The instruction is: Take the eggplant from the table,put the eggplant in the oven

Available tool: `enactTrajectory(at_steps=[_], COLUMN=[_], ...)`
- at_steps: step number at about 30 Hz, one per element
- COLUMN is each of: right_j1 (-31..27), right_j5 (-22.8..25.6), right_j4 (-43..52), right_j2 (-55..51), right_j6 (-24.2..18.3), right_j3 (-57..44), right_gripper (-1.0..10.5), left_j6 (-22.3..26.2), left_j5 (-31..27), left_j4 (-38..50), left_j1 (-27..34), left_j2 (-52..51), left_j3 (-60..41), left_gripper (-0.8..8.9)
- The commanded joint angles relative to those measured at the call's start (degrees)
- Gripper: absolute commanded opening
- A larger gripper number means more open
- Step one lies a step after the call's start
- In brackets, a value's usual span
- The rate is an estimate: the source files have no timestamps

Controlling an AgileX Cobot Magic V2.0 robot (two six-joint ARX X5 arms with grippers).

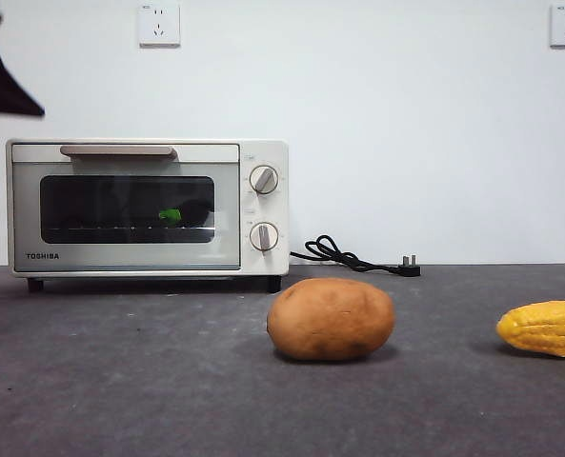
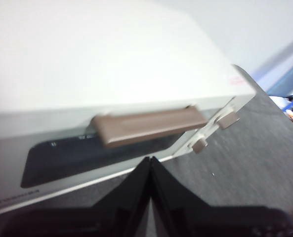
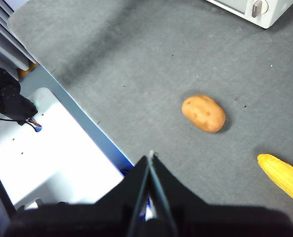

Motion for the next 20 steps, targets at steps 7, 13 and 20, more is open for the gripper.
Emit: enactTrajectory(at_steps=[7,13,20], right_j1=[0.04,0.04,0.04], right_j5=[0.20,0.20,0.20], right_j4=[-1.53,-1.53,-1.53], right_j2=[-0.04,-0.04,-0.04], right_j6=[0.13,-1.16,-1.40], right_j3=[-0.15,-0.15,-0.15], right_gripper=[-0.1,-0.1,-0.1], left_j6=[-0.17,0.74,2.91], left_j5=[-9.05,-13.20,-18.69], left_j4=[-8.13,-18.36,-31.47], left_j1=[-3.93,-7.28,-10.10], left_j2=[-15.91,-25.90,-35.60], left_j3=[-0.09,-0.09,-0.09], left_gripper=[-0.07,-0.07,-0.07])
